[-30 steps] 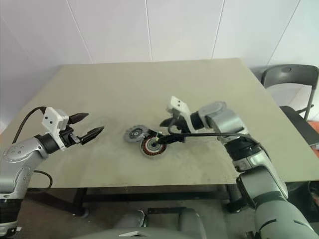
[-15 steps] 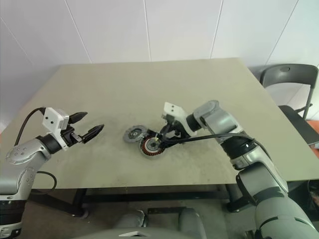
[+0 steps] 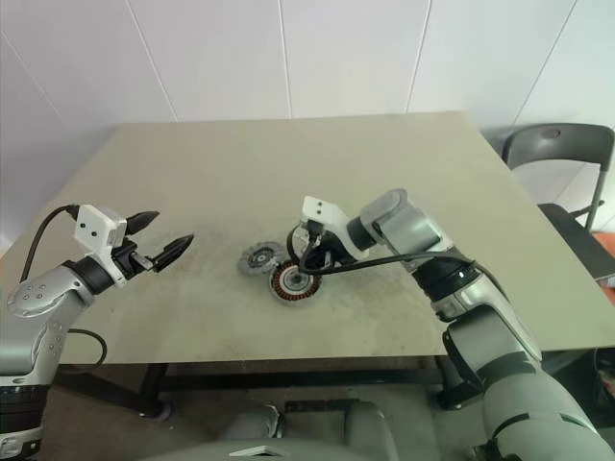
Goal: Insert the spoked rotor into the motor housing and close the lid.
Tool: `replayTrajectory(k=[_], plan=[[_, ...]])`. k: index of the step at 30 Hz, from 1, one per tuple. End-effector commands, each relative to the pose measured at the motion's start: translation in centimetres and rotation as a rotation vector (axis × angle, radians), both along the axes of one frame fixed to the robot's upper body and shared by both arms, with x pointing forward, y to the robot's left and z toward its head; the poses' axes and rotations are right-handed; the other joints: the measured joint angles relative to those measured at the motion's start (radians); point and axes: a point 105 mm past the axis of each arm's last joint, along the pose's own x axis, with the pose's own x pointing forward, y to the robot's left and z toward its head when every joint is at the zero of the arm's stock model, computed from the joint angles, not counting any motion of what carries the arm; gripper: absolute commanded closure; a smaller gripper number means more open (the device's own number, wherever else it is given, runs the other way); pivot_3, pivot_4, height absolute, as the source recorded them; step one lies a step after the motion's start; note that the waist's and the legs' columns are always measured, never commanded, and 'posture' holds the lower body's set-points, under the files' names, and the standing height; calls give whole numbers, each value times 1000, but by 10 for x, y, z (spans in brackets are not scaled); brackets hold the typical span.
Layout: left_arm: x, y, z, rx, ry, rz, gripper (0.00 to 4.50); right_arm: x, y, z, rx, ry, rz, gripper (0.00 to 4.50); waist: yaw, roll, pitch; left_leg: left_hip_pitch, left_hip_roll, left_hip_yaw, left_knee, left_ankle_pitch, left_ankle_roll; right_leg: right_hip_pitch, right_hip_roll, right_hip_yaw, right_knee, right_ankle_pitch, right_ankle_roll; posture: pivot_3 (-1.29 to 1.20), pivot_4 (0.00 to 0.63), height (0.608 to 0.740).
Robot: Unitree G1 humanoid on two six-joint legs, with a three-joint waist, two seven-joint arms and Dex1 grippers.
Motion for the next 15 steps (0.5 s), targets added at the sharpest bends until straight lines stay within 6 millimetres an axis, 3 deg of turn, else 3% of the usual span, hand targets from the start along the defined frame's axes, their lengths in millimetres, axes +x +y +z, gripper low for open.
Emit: replayTrajectory(k=[1, 10, 15], plan=[[1, 4, 14, 15, -60, 12, 0, 0, 7, 25, 27, -65, 40, 4447, 0, 0, 0, 0, 0, 0, 0, 0, 0, 0, 0, 0, 0, 0, 0, 0, 0, 740], [5, 3, 13, 41, -51, -2, 0, -24, 14, 22, -95, -43, 206, 4447, -1, 0, 0, -1, 0, 0, 0, 0, 0, -1, 0, 0, 0, 0, 0, 0, 0, 740], [7, 2, 13, 44, -52, -1, 0, -21, 21, 16, -134, -149, 304, 4447, -3, 0, 0, -1, 0, 0, 0, 0, 0, -1, 0, 0, 0, 0, 1, 0, 0, 740]])
